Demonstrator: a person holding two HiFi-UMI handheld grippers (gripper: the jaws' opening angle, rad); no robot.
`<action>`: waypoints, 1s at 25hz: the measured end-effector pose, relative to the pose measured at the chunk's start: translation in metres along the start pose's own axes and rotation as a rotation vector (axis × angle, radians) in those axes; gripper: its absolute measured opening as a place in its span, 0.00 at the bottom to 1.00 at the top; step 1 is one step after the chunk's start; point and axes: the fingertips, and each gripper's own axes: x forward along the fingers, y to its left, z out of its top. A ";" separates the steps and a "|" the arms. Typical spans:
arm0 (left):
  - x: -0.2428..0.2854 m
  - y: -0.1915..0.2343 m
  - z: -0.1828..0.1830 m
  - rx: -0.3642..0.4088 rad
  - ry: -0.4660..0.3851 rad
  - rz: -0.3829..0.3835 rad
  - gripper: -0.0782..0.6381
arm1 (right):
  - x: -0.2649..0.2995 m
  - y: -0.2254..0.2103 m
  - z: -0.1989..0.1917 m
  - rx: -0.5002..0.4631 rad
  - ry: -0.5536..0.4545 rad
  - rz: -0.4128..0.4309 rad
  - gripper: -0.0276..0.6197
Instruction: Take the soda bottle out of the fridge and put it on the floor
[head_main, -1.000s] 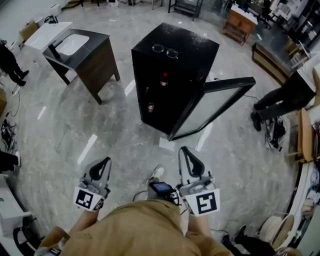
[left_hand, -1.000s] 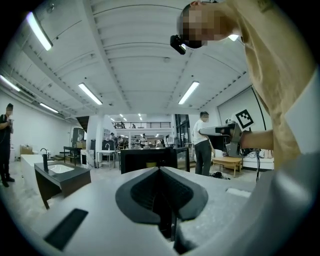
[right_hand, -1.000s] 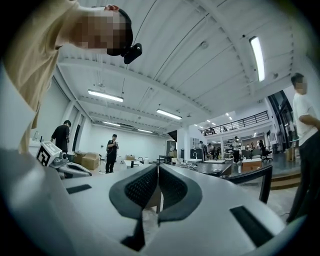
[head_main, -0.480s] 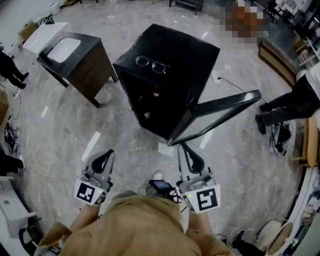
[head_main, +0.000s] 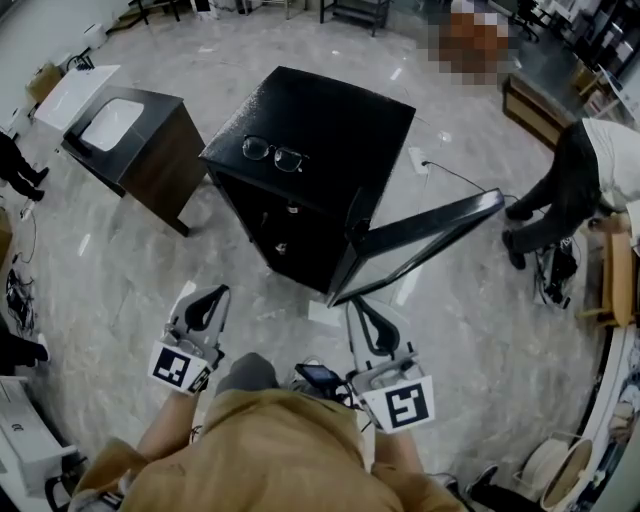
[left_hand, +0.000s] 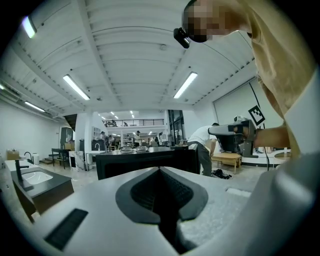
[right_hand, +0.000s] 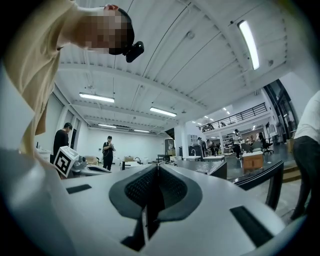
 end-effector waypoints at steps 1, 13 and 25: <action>0.009 0.004 -0.001 0.001 0.002 -0.006 0.11 | 0.001 -0.002 0.000 -0.002 0.003 -0.003 0.05; 0.117 0.062 -0.054 -0.004 0.021 -0.059 0.12 | 0.021 0.006 -0.008 -0.002 0.062 -0.098 0.05; 0.212 0.095 -0.167 -0.046 0.099 -0.068 0.31 | 0.040 0.020 -0.059 0.027 0.171 -0.104 0.05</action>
